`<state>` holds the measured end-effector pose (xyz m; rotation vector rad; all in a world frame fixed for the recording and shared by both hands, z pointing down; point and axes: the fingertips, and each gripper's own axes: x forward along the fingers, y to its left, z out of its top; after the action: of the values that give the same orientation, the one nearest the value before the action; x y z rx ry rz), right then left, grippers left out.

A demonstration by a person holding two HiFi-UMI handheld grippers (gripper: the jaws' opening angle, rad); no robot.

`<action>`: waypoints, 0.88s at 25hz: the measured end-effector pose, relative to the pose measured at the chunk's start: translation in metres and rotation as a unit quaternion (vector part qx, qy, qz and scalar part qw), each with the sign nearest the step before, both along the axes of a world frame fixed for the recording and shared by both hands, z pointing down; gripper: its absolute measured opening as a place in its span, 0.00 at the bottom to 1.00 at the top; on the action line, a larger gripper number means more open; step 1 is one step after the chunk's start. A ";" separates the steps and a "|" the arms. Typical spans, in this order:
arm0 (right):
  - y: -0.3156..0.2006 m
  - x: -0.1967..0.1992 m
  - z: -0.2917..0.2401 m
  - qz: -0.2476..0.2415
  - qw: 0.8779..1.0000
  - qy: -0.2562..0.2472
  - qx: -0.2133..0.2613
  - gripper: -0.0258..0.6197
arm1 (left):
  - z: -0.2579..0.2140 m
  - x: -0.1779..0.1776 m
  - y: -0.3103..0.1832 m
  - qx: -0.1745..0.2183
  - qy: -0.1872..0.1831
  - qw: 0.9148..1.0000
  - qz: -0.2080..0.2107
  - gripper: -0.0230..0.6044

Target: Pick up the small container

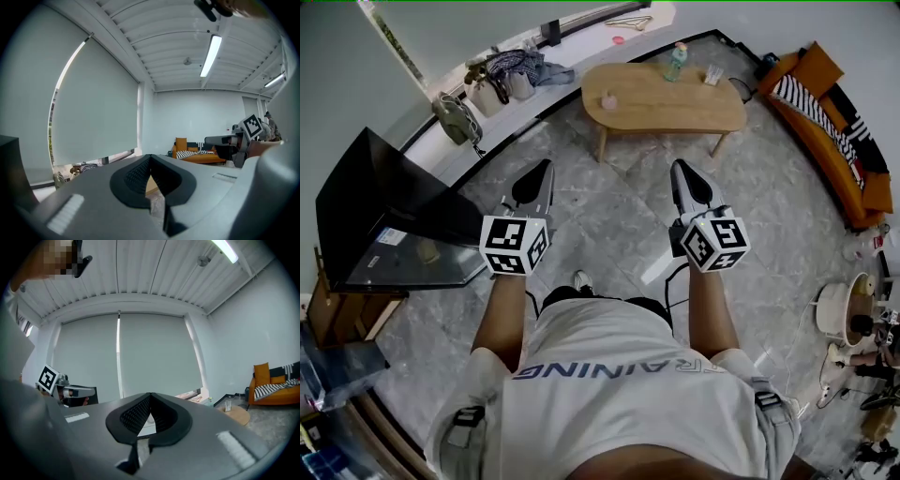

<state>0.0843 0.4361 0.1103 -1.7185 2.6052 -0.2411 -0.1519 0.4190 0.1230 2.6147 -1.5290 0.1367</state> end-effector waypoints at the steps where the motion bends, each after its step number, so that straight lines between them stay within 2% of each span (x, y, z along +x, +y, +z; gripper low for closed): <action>1: -0.007 -0.006 0.000 -0.001 1.000 0.002 -0.002 0.06 | 0.001 -0.004 -0.008 -0.001 -0.001 1.000 0.003 0.04; 5: -0.035 -0.023 0.004 -0.012 1.000 0.017 -0.011 0.07 | 0.001 -0.018 -0.036 -0.002 0.003 1.000 -0.003 0.04; 11: -0.078 -0.035 0.011 -0.017 1.000 0.011 -0.012 0.07 | 0.010 -0.029 -0.072 -0.006 0.007 1.000 -0.006 0.04; 18: -0.143 -0.024 0.027 -0.029 0.999 0.003 -0.016 0.07 | 0.017 -0.017 -0.132 -0.003 0.002 1.000 -0.008 0.04; 22: -0.194 0.000 0.029 -0.034 0.999 -0.004 -0.014 0.07 | 0.021 0.010 -0.184 -0.009 -0.006 1.000 -0.006 0.04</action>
<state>0.0845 0.2421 0.1389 -1.6343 2.6700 -0.2870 -0.1418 0.2351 0.1445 2.5941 -1.5396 0.1651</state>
